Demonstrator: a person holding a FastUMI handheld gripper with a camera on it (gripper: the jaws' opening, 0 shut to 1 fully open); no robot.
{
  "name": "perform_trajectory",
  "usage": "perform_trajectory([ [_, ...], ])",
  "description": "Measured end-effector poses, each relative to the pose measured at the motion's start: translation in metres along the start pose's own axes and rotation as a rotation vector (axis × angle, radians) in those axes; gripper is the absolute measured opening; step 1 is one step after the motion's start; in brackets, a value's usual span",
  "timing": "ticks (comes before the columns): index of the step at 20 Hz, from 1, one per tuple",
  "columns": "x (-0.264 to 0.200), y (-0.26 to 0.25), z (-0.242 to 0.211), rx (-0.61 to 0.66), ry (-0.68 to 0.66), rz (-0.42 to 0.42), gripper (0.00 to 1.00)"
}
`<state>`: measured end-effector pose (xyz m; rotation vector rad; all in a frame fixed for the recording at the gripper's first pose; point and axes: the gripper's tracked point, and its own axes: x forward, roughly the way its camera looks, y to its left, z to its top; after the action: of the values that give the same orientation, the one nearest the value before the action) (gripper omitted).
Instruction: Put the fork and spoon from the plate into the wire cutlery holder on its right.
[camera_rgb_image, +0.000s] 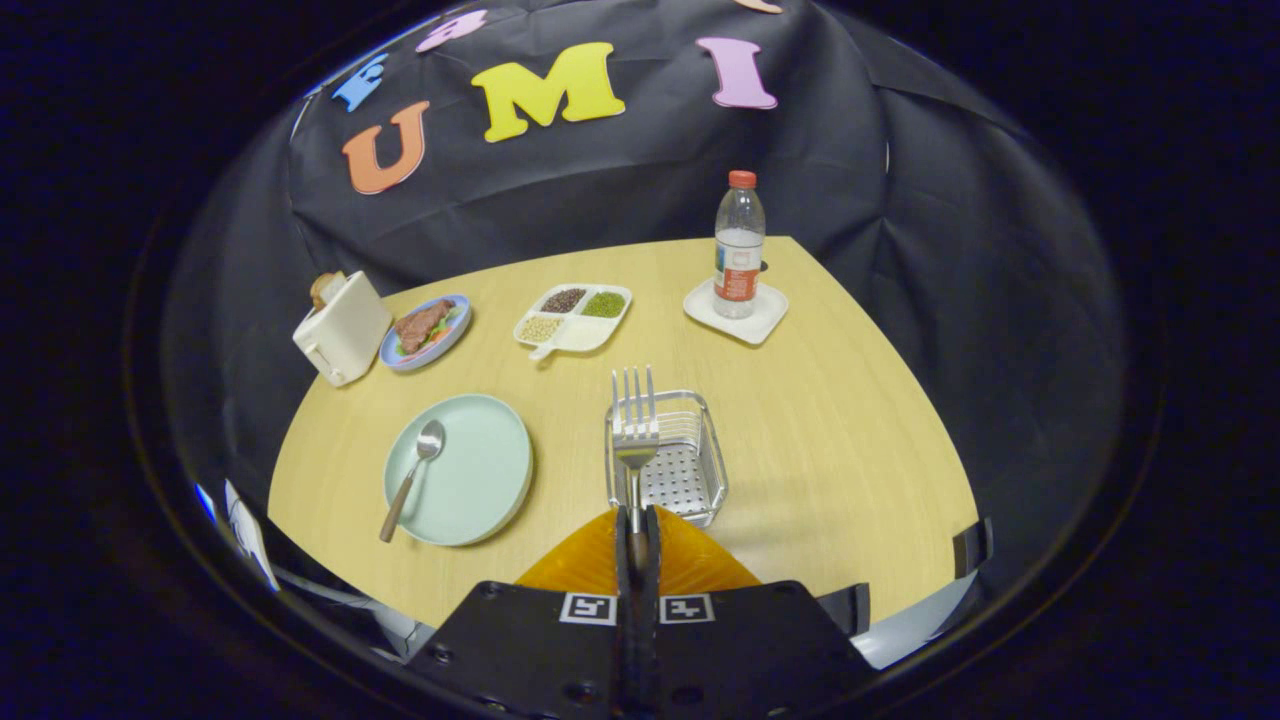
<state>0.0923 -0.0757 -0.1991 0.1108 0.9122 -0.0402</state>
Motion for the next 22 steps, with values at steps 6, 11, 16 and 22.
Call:
perform_trajectory([
  [6,0.007,-0.007,-0.003,0.008,0.015,-0.013,0.02],
  [11,0.001,-0.005,0.006,0.017,-0.024,-0.019,0.07],
  [16,-0.012,-0.006,0.025,0.001,-0.124,-0.046,0.35],
  [22,-0.036,0.002,0.048,-0.002,-0.256,-0.053,0.73],
])
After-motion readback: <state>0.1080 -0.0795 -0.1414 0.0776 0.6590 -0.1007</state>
